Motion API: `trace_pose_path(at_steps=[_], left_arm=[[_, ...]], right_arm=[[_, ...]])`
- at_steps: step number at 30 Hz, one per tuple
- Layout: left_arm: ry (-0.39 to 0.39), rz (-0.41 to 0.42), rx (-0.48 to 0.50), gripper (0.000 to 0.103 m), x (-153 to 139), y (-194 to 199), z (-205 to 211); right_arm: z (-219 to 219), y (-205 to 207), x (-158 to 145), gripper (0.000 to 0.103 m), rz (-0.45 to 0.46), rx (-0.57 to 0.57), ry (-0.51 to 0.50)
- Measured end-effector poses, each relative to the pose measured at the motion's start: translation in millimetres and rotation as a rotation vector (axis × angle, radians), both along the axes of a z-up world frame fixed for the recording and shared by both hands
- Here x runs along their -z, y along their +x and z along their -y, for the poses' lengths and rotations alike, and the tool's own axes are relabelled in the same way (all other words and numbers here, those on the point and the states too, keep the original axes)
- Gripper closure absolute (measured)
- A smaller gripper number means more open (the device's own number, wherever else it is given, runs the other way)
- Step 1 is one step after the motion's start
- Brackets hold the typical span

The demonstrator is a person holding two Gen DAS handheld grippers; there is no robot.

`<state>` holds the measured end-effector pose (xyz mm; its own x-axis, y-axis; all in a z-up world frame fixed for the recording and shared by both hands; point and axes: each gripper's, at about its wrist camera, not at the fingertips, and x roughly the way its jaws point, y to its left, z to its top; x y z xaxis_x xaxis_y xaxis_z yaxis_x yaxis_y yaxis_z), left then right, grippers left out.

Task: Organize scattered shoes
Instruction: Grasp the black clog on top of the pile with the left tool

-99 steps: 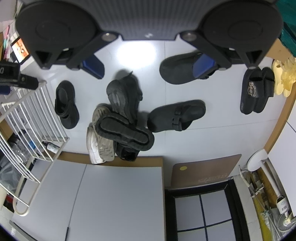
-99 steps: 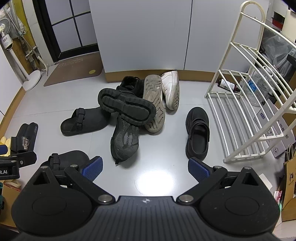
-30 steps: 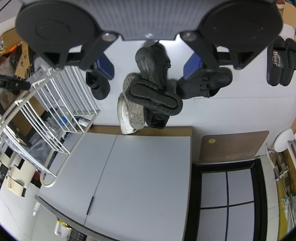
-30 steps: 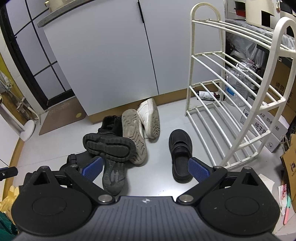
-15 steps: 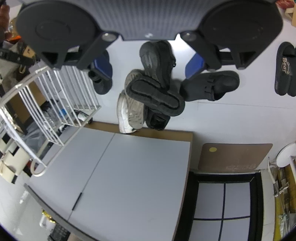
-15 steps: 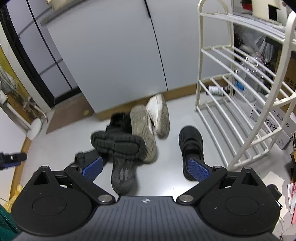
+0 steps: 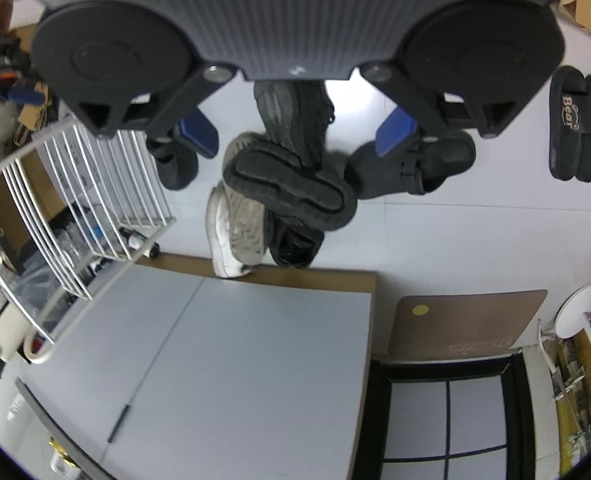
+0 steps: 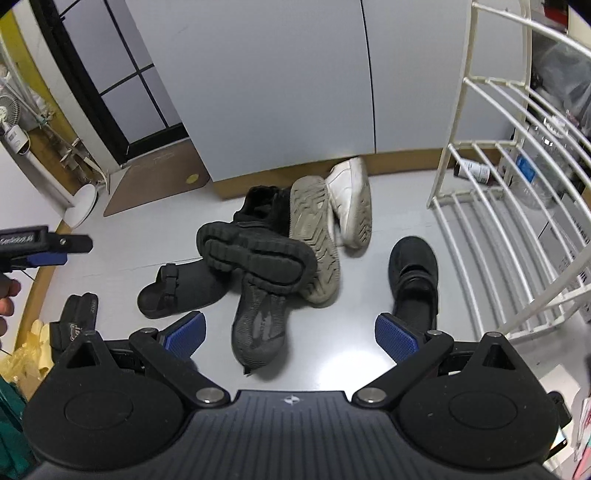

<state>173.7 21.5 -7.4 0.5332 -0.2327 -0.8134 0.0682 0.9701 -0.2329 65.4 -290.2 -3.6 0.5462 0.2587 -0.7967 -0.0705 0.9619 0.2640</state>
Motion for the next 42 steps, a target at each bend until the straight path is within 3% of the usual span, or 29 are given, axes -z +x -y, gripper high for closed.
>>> trace_pose_path(at_steps=[6,10,23,29,35,42], left_arm=[[0.053,0.014,0.032,0.008,17,41,5],[0.072,0.019,0.055,0.007,34,64,11],[0.07,0.0,0.041,0.007,138,164,8],[0.072,-0.02,0.046,0.007,181,186,-2],[0.044,-0.005,-0.007,0.008,200,194,-13],[0.053,-0.006,0.019,0.008,227,208,-2]], right_arm=[[-20,21,3,0.002,0.019,-0.095,0.015],[-25,44,24,0.002,0.003,-0.132,-0.013],[3,87,103,0.002,-0.07,-0.071,-0.024],[6,100,137,0.002,-0.085,-0.047,0.024],[3,97,180,0.002,-0.099,-0.042,0.036],[-1,78,223,0.002,-0.152,-0.07,0.092]])
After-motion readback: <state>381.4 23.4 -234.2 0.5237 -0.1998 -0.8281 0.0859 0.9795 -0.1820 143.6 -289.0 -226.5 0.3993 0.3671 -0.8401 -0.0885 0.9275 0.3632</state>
